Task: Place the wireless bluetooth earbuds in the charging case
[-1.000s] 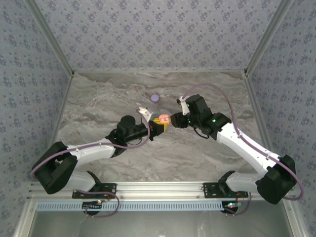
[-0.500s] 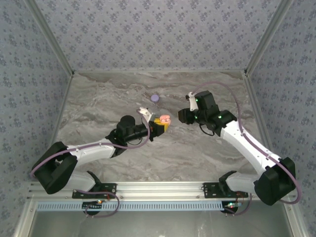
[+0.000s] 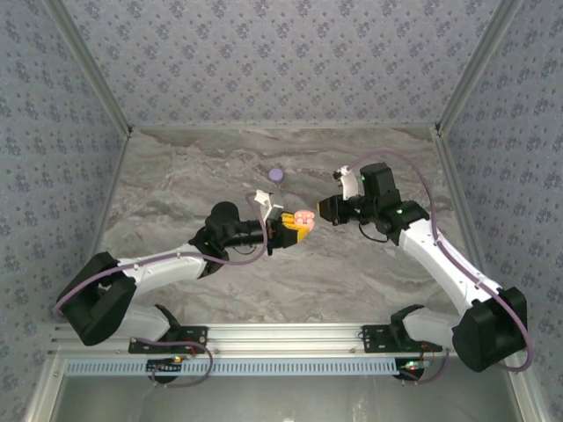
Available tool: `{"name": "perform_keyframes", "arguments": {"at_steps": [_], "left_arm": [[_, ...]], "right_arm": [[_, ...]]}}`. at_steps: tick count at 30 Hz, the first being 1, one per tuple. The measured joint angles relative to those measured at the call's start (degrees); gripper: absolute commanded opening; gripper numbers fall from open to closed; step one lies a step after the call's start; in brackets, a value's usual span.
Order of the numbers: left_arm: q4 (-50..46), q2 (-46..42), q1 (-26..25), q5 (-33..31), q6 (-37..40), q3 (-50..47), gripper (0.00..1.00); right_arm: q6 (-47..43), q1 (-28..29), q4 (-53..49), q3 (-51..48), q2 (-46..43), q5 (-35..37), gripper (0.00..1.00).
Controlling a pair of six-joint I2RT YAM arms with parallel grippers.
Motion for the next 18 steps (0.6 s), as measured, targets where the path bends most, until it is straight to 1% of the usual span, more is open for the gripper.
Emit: {"name": "perform_keyframes", "arguments": {"at_steps": [3, 11, 18], "left_arm": [[0.2, 0.0, 0.0, 1.2, -0.3, 0.0, 0.0], [0.6, 0.3, -0.1, 1.4, -0.9, 0.1, 0.0], [1.8, 1.6, -0.1, 2.0, -1.4, 0.2, 0.0]], "right_arm": [[0.0, 0.0, 1.6, -0.4, -0.4, -3.0, 0.15], [0.0, 0.5, 4.0, -1.0, -1.4, -10.1, 0.14], [0.0, 0.6, 5.0, -1.4, -3.8, -12.5, 0.14]]}}
